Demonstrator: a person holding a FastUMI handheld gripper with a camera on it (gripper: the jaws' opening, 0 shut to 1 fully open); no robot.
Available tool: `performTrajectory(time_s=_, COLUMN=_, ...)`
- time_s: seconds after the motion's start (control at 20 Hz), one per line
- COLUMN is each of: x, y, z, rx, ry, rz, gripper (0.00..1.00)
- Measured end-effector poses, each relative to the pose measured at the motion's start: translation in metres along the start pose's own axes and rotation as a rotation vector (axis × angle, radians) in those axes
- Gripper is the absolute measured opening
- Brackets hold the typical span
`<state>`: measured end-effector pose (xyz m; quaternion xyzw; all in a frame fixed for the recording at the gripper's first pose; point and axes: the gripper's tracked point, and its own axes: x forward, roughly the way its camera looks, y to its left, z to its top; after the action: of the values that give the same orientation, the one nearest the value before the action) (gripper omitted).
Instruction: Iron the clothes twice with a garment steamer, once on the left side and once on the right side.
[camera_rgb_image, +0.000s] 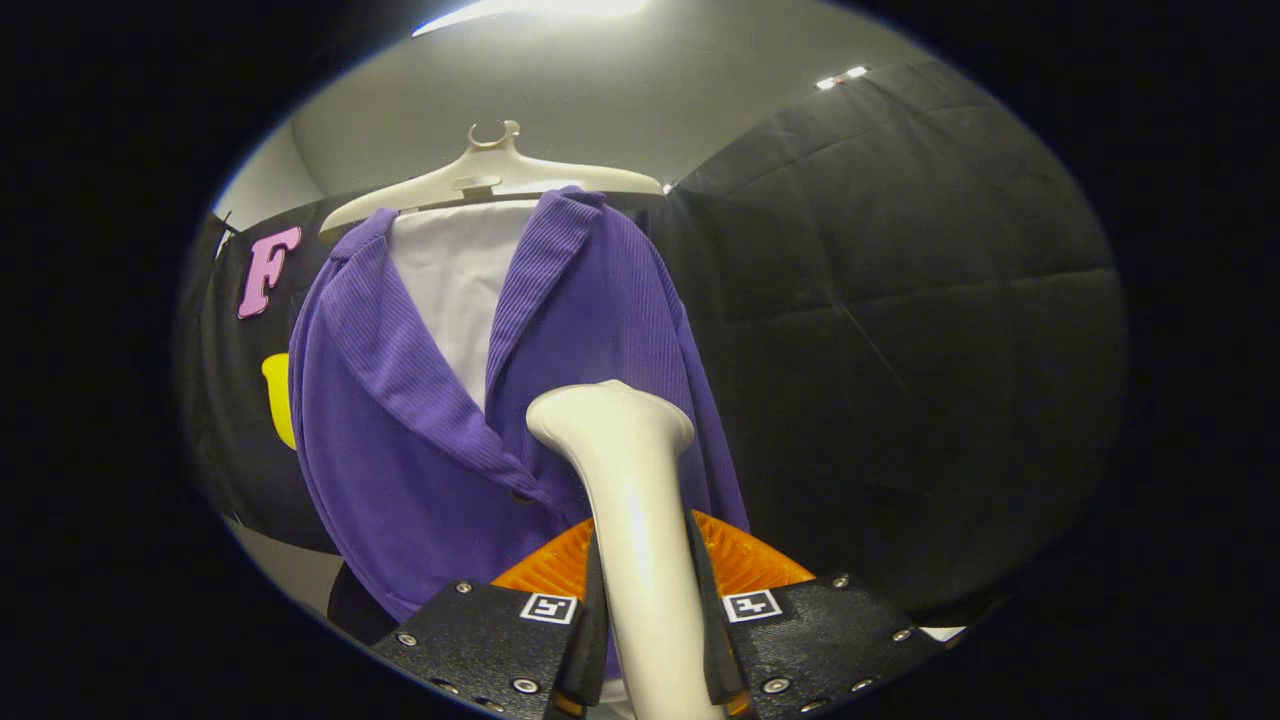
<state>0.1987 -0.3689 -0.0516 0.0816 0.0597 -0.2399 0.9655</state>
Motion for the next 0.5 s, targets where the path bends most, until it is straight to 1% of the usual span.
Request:
performTrajectory(time_s=0.25, x=-0.005, y=-0.003, z=-0.042, rx=-0.009, ry=0.073, rz=0.030, gripper=0.39)
performTrajectory(time_s=0.5, x=-0.003, y=-0.016, z=-0.078, rx=-0.022, ry=0.130, rz=0.023, gripper=0.40)
